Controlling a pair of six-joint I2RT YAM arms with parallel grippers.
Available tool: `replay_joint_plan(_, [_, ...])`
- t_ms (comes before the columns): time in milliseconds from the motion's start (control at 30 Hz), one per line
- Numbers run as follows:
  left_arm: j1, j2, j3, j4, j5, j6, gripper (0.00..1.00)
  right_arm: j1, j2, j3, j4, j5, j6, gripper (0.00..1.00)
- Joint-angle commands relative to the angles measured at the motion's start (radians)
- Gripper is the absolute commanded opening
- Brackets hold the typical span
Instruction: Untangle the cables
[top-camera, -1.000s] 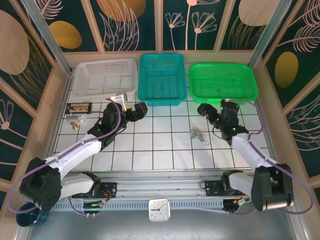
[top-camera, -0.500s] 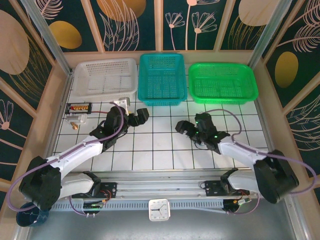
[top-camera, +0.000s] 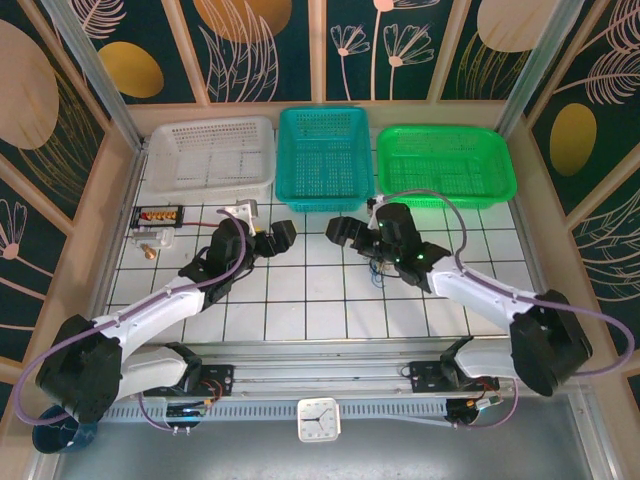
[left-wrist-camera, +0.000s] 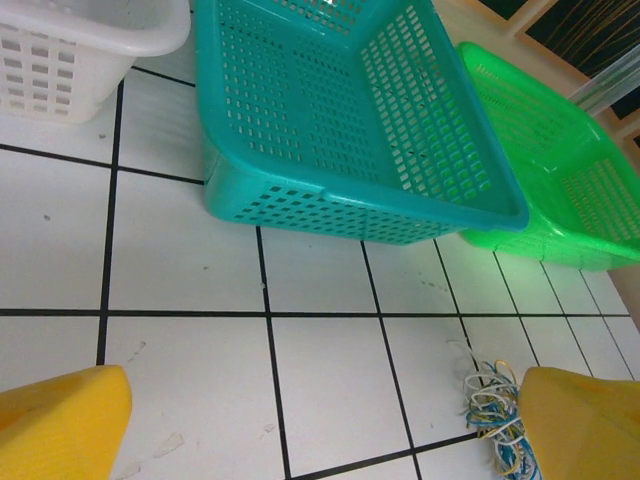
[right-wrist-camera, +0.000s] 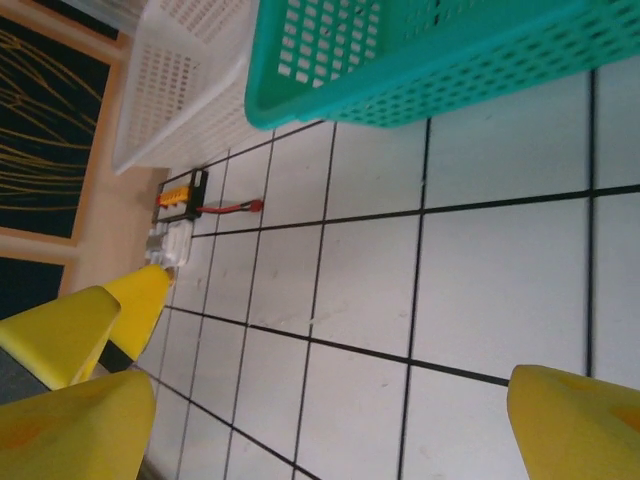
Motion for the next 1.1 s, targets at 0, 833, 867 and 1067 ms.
replay_joint_plan(0, [-0.003,-0.002,0.003,0.047,0.021,-0.017,0.99,-0.021,-0.062,-0.024,-0.154,0.156,-0.059,0.91])
replay_joint_plan(833, [-0.034,0.057,-0.024,0.143,0.08,-0.053,0.99,0.009,0.235,-0.056,0.273,-0.172,0.03,0.89])
replay_joint_plan(867, [-0.033,0.054,-0.026,0.141,0.074,-0.048,0.99,0.006,0.227,-0.051,0.269,-0.169,0.031,0.89])
replay_joint_plan(1067, [-0.034,0.066,-0.024,0.132,0.098,-0.029,0.99,-0.01,0.119,-0.041,0.113,-0.032,-0.03,0.89])
